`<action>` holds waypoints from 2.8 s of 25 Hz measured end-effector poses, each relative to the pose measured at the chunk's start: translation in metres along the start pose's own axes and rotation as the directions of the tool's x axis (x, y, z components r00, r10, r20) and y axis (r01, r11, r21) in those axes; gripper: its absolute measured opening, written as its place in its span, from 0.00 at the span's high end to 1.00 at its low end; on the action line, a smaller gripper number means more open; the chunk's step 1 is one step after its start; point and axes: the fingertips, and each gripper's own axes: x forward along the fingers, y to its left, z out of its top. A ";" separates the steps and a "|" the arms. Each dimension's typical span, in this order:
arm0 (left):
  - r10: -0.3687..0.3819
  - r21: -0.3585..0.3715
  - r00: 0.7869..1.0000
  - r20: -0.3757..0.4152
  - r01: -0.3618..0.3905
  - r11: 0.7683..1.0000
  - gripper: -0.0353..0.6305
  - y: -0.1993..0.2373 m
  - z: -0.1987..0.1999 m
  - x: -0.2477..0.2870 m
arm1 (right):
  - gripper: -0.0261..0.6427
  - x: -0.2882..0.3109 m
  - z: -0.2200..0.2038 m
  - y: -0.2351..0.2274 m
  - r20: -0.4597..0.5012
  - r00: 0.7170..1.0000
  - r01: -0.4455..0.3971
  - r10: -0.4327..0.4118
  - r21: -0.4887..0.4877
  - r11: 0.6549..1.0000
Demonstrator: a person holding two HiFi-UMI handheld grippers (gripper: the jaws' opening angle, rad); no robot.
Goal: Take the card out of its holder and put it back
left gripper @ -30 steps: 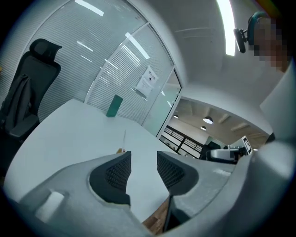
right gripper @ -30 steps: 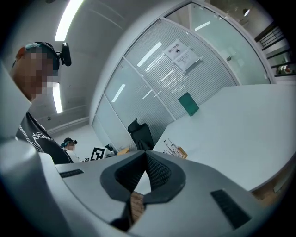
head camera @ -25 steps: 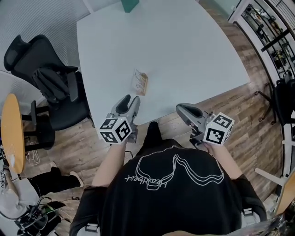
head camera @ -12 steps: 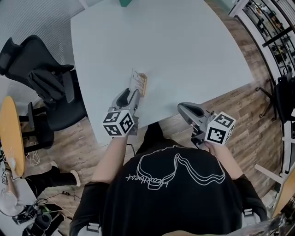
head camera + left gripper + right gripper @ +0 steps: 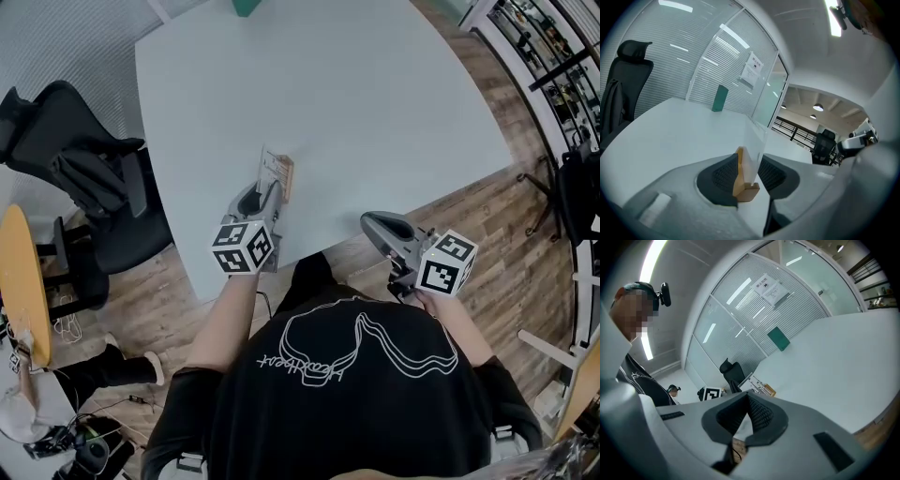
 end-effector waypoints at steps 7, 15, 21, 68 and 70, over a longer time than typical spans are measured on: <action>0.001 0.018 1.000 -0.002 -0.001 1.000 0.88 -0.003 0.005 0.003 | 0.95 -0.006 0.003 -0.006 0.019 1.000 0.021 -0.022 0.019 1.000; 0.051 0.022 0.999 -0.011 -0.050 0.998 0.89 -0.003 0.004 0.005 | 0.95 -0.016 0.000 -0.011 0.031 0.999 0.031 -0.033 0.051 0.998; 0.076 0.030 0.997 -0.015 -0.075 0.997 0.91 -0.001 0.004 0.006 | 0.95 -0.020 0.001 -0.011 0.038 0.999 0.033 -0.034 0.047 0.998; 0.017 0.056 0.974 0.224 -0.030 0.998 0.91 -0.083 0.073 -0.107 | 0.95 -0.084 0.011 0.049 0.123 0.992 -0.008 0.018 -0.085 0.996; -0.012 0.060 0.972 0.234 -0.002 0.998 0.91 -0.100 0.075 -0.122 | 0.95 -0.089 0.010 0.057 0.126 0.992 -0.013 0.026 -0.102 0.995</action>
